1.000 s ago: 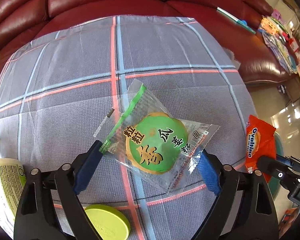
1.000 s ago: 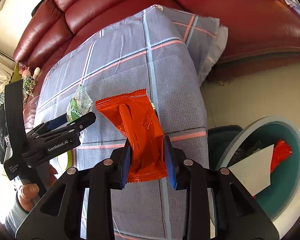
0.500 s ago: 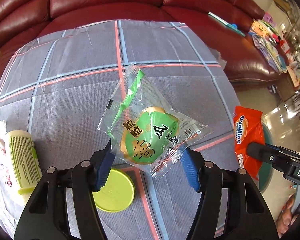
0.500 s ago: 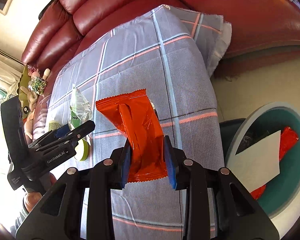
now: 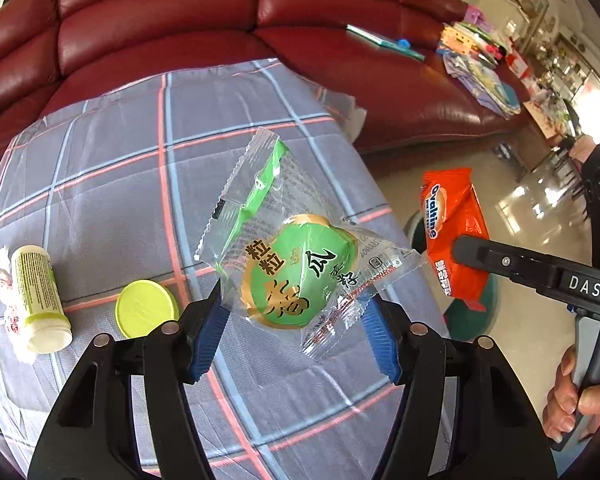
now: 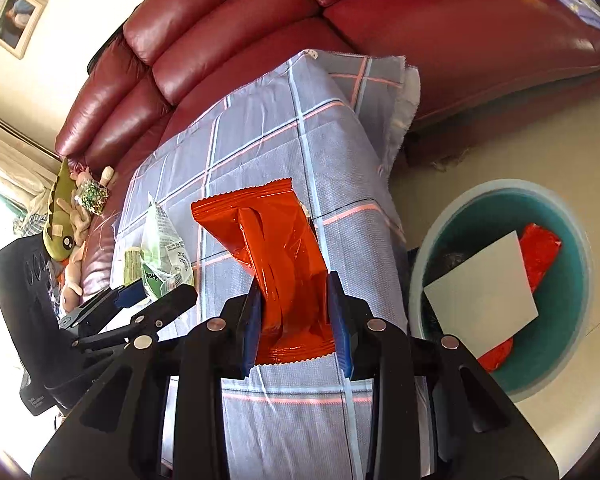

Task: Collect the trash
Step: 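Carry both packets over the bin and open both tools to drop them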

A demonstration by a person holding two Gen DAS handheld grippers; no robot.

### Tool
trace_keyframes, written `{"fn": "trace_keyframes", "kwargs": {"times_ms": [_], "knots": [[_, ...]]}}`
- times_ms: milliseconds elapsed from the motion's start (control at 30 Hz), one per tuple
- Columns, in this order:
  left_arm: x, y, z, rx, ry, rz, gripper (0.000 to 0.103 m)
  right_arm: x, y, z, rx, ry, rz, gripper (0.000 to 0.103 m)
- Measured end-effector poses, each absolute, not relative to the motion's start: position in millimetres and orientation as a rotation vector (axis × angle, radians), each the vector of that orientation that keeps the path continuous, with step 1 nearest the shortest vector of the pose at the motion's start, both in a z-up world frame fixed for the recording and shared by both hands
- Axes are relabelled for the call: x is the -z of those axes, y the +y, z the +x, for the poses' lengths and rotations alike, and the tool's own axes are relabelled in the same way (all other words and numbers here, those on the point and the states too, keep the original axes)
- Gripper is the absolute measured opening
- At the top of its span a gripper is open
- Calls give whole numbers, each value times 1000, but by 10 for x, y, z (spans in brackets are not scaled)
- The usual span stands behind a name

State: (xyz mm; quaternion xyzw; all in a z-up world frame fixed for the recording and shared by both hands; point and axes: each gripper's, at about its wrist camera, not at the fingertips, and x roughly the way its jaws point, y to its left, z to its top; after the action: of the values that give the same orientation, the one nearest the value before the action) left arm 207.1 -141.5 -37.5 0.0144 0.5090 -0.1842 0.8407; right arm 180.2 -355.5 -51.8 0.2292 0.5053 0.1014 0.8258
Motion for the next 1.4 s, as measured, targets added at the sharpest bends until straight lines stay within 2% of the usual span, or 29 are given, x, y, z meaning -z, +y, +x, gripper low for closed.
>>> {"fn": "trace_keyframes", "kwargs": {"times_ms": [367,600,967,1233,1333,1400], "knots": [[274,-2121,1663,509,1062,113,65,449,-4277,1222,-117,1002,557,30],[404,-2684,1466,608,1084,192,66,508,-4809,938,-30,977,611,31],[683,-3368,1491,705,1139,272,67,716,-5185,944,24,1000,649,31],[843,-3578,1615,732,1171,288,69,832,-5267,1068,35,1026,660,31],[901,-3600,1661,735,1183,288,72,862,-5291,1108,38,1033,662,31],[929,-3616,1685,733,1188,290,80,875,-5299,1127,40,1037,662,32]]}}
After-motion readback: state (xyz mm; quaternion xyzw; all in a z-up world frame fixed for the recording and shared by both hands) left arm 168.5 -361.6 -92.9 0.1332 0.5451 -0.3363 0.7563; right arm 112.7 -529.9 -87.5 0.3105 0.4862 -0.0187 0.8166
